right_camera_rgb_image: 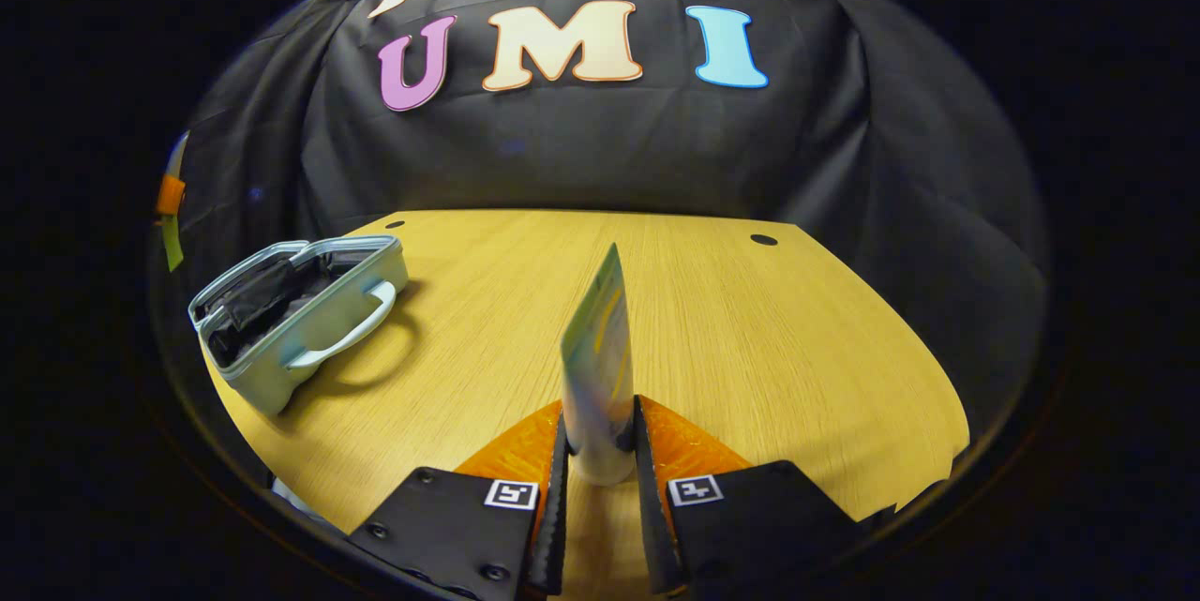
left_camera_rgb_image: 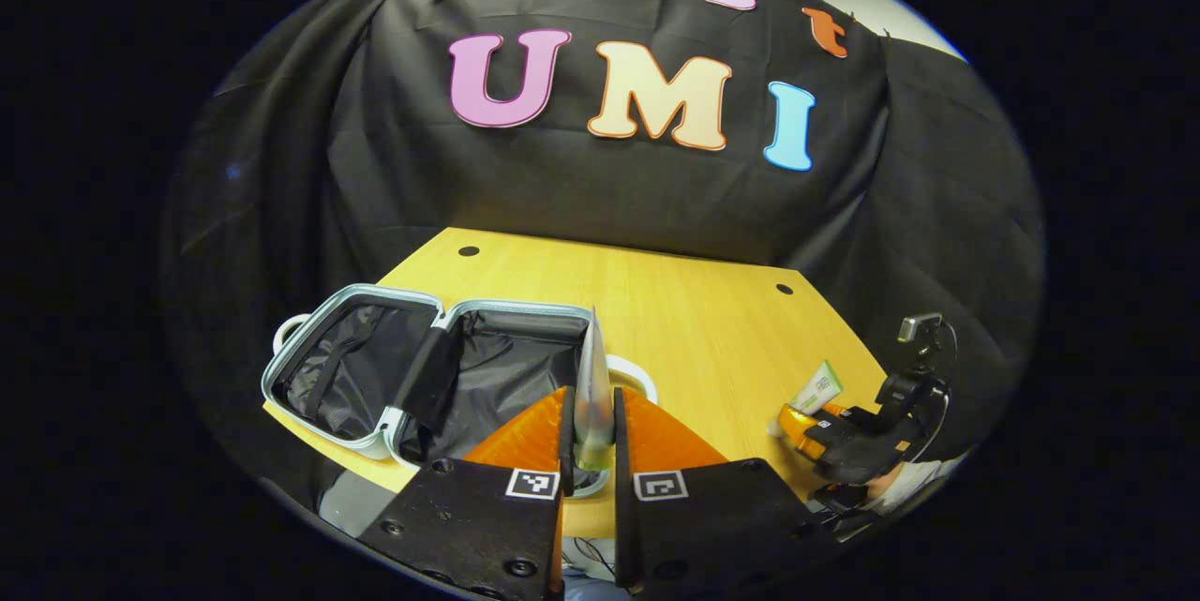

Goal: First open the suitcase, pack the skin care products into it, and then close the suitcase.

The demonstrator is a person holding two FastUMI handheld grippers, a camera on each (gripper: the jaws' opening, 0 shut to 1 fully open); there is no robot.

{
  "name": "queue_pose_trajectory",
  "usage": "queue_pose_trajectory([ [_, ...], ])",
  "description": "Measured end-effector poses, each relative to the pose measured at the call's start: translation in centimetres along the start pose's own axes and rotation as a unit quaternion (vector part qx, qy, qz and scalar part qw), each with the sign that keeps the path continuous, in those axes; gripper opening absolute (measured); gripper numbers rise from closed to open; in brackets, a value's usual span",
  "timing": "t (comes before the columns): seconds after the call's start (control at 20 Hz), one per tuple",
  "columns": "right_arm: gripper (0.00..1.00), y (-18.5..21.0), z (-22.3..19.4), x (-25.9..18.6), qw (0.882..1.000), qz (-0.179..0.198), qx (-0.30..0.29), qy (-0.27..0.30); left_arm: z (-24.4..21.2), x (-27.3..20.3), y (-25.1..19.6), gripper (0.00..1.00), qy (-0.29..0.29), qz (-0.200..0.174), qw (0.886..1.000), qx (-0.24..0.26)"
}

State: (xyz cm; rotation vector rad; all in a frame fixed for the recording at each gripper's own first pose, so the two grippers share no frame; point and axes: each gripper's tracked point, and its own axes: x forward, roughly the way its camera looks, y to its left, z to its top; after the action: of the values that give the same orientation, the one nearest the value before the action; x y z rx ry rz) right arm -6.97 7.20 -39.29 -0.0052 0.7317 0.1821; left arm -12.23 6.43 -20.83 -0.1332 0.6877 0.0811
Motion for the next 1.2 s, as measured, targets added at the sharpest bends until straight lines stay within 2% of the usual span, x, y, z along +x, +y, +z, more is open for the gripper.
queue_pose_trajectory([
  [0.3,0.33,0.9,1.9,-2.1,0.999,0.009,0.028,0.015,-2.1,2.3,4.1,0.14,0.054,0.028,0.998,0.029],
  [0.5,0.30,4.8,3.7,-4.0,0.999,0.016,0.035,0.016,-5.2,5.3,8.2,0.14,0.119,0.034,0.992,0.034],
  [0.55,0.33,6.4,4.5,-4.7,0.999,0.024,0.038,0.014,-6.1,5.8,9.1,0.14,0.137,0.035,0.990,0.030],
  [0.85,0.33,16.9,8.2,-7.5,0.995,0.088,0.044,0.011,-10.5,10.3,12.2,0.17,0.220,0.001,0.975,0.022],
  [0.9,0.29,18.5,8.5,-7.8,0.994,0.098,0.046,0.015,-11.0,10.7,12.5,0.14,0.224,-0.005,0.974,0.021],
  [1.0,0.29,21.6,8.6,-7.9,0.992,0.116,0.048,0.026,-11.5,11.4,12.7,0.14,0.234,-0.021,0.972,0.020],
  [1.05,0.33,22.9,8.6,-7.8,0.991,0.121,0.045,0.028,-11.5,11.7,12.7,0.15,0.234,-0.029,0.972,0.019],
  [1.15,0.29,25.2,8.1,-7.4,0.990,0.132,0.038,0.038,-11.5,12.4,12.8,0.15,0.232,-0.046,0.971,0.022],
  [1.2,0.33,26.3,7.6,-7.3,0.989,0.138,0.037,0.046,-11.3,12.3,12.6,0.17,0.232,-0.057,0.971,0.021],
])
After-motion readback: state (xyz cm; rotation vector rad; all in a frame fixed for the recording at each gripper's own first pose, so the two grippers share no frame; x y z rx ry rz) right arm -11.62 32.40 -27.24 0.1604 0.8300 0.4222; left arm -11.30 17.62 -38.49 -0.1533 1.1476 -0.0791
